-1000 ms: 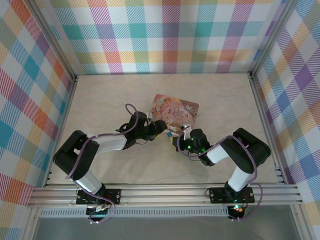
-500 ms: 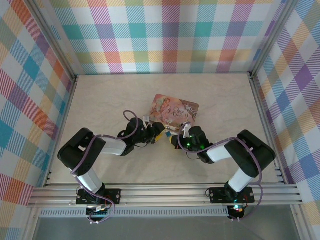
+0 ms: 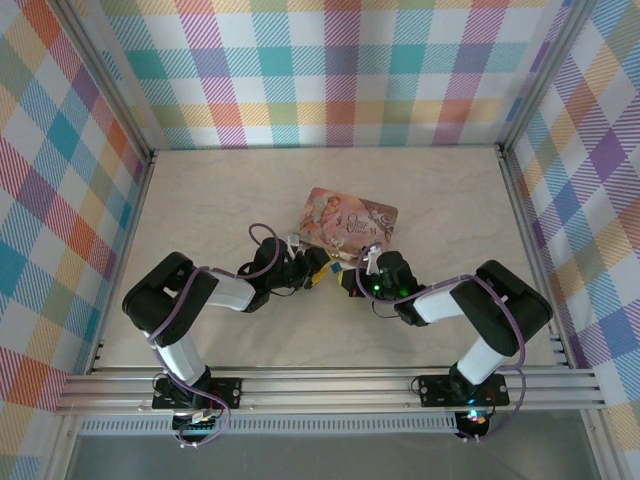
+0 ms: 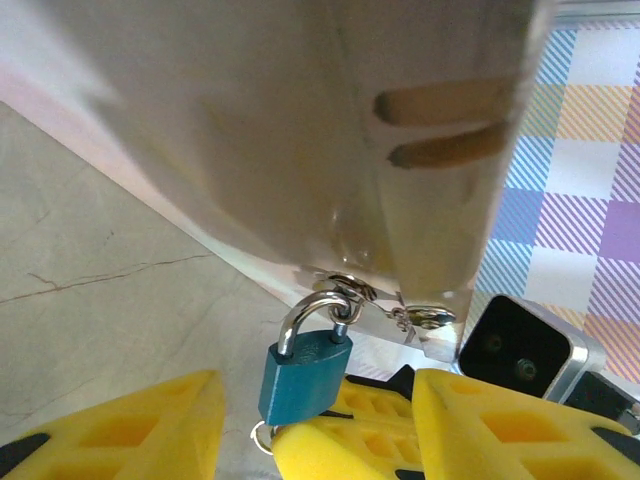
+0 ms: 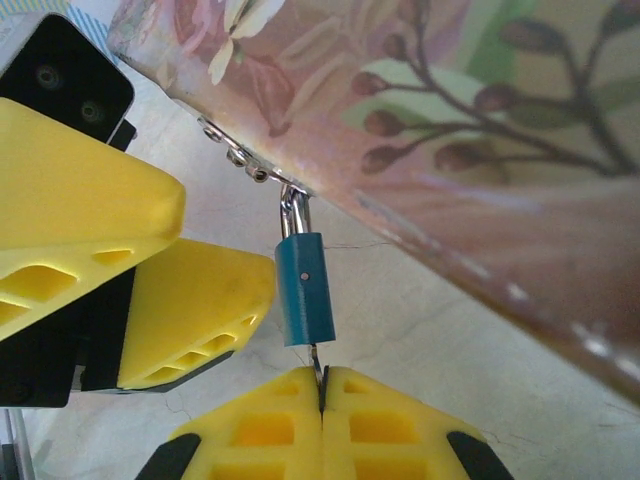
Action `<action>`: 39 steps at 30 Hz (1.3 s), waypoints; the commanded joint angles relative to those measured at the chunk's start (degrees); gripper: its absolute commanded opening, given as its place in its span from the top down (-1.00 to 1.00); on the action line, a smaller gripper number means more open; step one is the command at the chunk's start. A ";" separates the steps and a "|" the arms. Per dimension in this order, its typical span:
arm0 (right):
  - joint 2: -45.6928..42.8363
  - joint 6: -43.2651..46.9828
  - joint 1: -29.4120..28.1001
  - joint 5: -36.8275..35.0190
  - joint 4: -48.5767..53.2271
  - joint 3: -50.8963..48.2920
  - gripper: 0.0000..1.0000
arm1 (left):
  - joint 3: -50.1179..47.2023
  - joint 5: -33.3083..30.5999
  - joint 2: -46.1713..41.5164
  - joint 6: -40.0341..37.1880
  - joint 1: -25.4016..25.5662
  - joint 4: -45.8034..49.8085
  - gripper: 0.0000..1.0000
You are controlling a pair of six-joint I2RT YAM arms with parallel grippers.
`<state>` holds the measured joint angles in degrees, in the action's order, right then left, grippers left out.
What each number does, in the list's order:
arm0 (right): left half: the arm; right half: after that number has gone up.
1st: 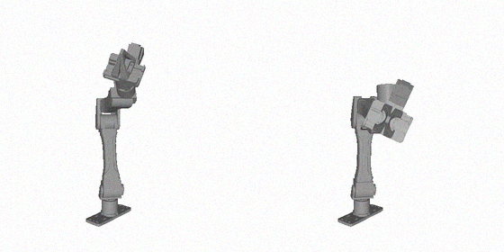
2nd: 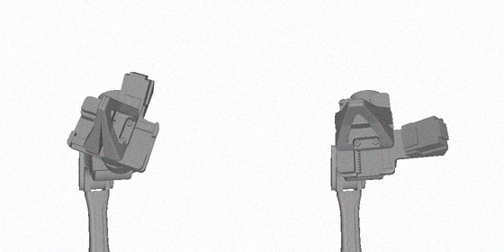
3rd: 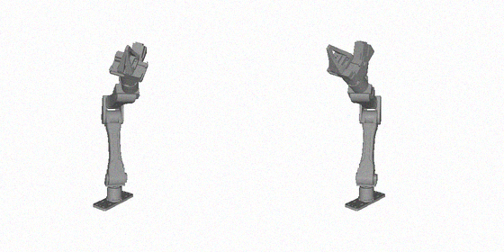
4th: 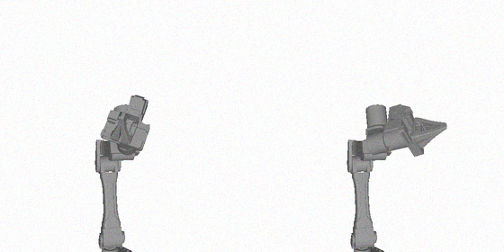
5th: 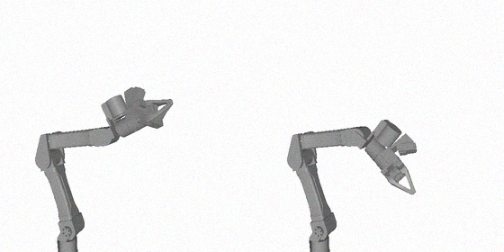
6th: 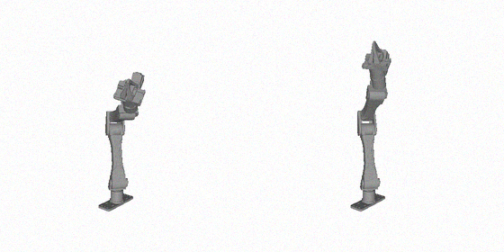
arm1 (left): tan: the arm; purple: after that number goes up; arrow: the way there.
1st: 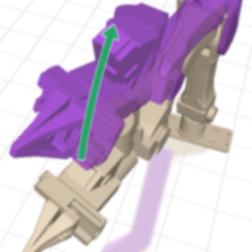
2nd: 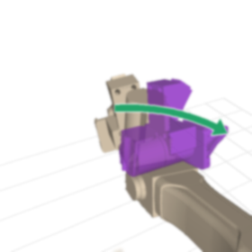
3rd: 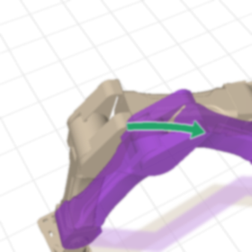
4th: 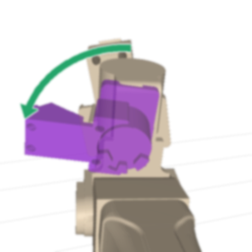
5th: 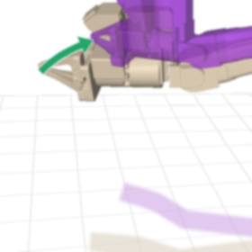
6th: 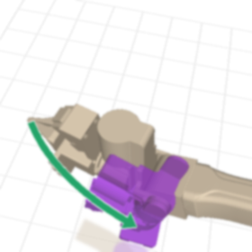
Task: Unlock a padlock with a key
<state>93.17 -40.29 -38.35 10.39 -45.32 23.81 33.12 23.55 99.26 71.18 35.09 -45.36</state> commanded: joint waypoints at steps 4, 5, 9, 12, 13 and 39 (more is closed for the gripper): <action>-1.37 -2.87 -0.32 1.38 -0.03 1.04 1.00 | 1.37 0.73 2.39 1.31 0.84 -2.43 0.04; -1.50 -2.98 -0.32 1.45 -0.01 1.06 1.00 | 1.57 0.77 2.74 1.57 0.86 -3.06 0.05; -1.54 -3.65 -0.28 1.77 0.13 1.23 1.00 | 2.53 0.60 3.19 1.29 1.44 -3.42 0.07; -1.28 -4.05 -0.32 2.16 0.06 1.37 1.00 | 3.17 0.70 3.77 1.16 1.80 -3.34 0.07; -1.18 -4.31 -0.28 2.21 0.06 1.39 1.00 | 3.33 0.68 3.99 1.23 1.90 -3.33 0.07; -2.02 -14.33 0.85 4.10 -3.09 0.36 1.00 | 5.40 -1.40 6.75 1.85 3.23 -3.68 0.71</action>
<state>92.40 -51.92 -37.45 11.49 -46.61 24.38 37.41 22.65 105.27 72.66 37.54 -48.45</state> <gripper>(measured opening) 0.049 0.201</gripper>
